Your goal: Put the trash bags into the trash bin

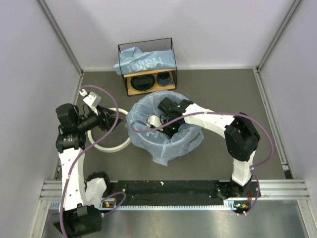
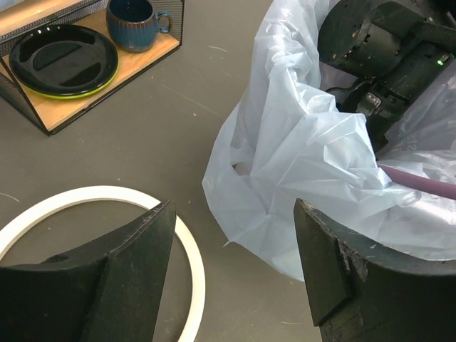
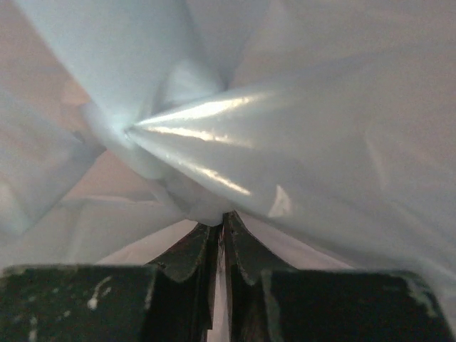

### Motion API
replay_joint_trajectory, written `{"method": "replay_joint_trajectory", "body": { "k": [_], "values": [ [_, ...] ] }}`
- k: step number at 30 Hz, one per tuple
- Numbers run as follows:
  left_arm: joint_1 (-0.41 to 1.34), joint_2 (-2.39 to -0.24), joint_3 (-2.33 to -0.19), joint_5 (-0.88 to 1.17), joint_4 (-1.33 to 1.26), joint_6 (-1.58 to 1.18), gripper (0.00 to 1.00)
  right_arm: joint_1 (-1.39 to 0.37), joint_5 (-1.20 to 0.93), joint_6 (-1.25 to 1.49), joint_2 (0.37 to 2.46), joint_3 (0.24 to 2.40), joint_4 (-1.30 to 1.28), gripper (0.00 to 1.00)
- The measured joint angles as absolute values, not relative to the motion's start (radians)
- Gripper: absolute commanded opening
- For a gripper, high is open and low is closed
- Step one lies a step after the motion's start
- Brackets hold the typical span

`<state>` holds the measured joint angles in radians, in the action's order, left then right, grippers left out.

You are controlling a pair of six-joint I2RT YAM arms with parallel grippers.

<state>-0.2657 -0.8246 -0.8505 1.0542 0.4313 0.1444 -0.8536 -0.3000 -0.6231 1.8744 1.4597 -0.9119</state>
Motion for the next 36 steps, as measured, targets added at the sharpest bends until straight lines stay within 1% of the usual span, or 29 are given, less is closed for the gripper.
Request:
{"method": "replay_joint_trajectory", "body": {
  "k": [5,9,12,16,22,24,25,27,30,31,34,36],
  "values": [
    [-0.266,-0.841,-0.85,1.071,0.389,0.112,0.72,-0.855,-0.292,-0.612,1.842,1.489,-0.919,0.1],
    [-0.266,-0.852,-0.85,1.085,0.358,0.091,0.71,-0.858,-0.289,-0.601,1.77,1.507,-0.922,0.13],
    [-0.265,-0.854,-0.85,1.089,0.341,0.078,0.7,-0.864,-0.289,-0.599,1.724,1.51,-0.921,0.13],
    [-0.259,-0.854,-0.85,1.112,0.274,0.012,0.69,-0.867,-0.289,-0.598,1.714,1.511,-0.923,0.13],
    [-0.237,-0.853,-0.851,1.134,0.212,-0.048,0.68,-0.868,-0.289,-0.571,1.714,1.548,-0.945,0.19],
    [-0.234,-0.852,-0.851,1.133,0.207,-0.054,0.68,-0.868,-0.279,-0.561,1.705,1.593,-0.948,0.24],
    [-0.234,-0.85,-0.851,1.133,0.207,-0.054,0.68,-0.868,-0.272,-0.556,1.695,1.618,-0.948,0.27],
    [-0.234,-0.845,-0.851,1.133,0.206,-0.054,0.68,-0.865,-0.258,-0.553,1.664,1.654,-0.945,0.31],
    [-0.234,-0.835,-0.851,1.133,0.205,-0.053,0.68,-0.846,-0.247,-0.545,1.585,1.703,-0.952,0.46],
    [-0.234,-0.833,-0.851,1.133,0.205,-0.053,0.68,-0.837,-0.248,-0.537,1.567,1.72,-0.958,0.57],
    [-0.234,-0.824,-0.851,1.133,0.206,-0.05,0.68,-0.794,-0.252,-0.502,1.519,1.798,-0.97,0.68],
    [-0.234,-0.817,-0.851,1.133,0.207,-0.05,0.68,-0.772,-0.246,-0.489,1.512,1.865,-0.972,0.71]
  ]
}}
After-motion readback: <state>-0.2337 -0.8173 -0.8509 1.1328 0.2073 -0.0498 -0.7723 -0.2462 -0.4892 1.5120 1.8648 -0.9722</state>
